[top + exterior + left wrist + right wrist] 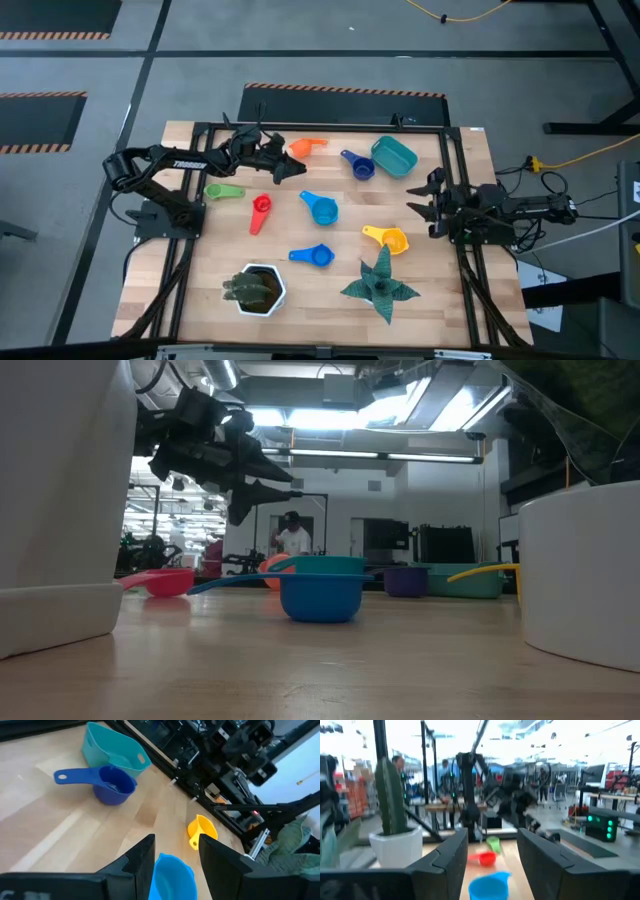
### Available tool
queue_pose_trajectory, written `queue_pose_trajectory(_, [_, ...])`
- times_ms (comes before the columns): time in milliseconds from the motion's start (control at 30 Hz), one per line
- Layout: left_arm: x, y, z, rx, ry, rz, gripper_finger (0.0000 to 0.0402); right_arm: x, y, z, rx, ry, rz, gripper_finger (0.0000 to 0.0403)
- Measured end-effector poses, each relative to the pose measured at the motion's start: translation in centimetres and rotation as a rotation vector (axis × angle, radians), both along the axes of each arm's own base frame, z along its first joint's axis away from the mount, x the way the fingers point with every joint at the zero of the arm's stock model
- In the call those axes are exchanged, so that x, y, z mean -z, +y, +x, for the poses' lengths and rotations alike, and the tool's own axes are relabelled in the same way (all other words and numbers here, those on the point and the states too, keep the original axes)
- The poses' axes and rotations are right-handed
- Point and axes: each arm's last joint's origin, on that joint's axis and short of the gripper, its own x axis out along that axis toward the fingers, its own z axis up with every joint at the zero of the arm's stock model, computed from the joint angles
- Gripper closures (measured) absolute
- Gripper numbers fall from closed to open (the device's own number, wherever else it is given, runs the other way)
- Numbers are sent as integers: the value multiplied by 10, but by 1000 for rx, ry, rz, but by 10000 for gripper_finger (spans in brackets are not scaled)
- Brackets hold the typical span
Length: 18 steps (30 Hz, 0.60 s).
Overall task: Nest measuring cups in basket
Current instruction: Stack the yellow measuring cup on top of the light blue measuring cup
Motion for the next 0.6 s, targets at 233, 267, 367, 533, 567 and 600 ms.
queue_pose_trajectory(233, [0,-7,4,27,1,47,256,-30,-1,-6,1,34,-3,227])
queue_pose_trajectory(267, [0,-8,5,22,2,53,256,-35,-1,-7,2,52,-4,227])
queue_pose_trajectory(367, [0,-10,6,5,7,63,256,-52,-2,-9,34,124,-3,227])
queue_pose_trajectory(533, [0,-14,9,11,9,114,256,-75,-4,-8,91,294,58,227])
queue_pose_trajectory(567, [1,-15,9,13,9,122,256,-78,-3,-6,94,332,75,227])
queue_pose_trajectory(600, [1,-16,10,14,10,129,256,-80,-3,-5,99,375,91,227])
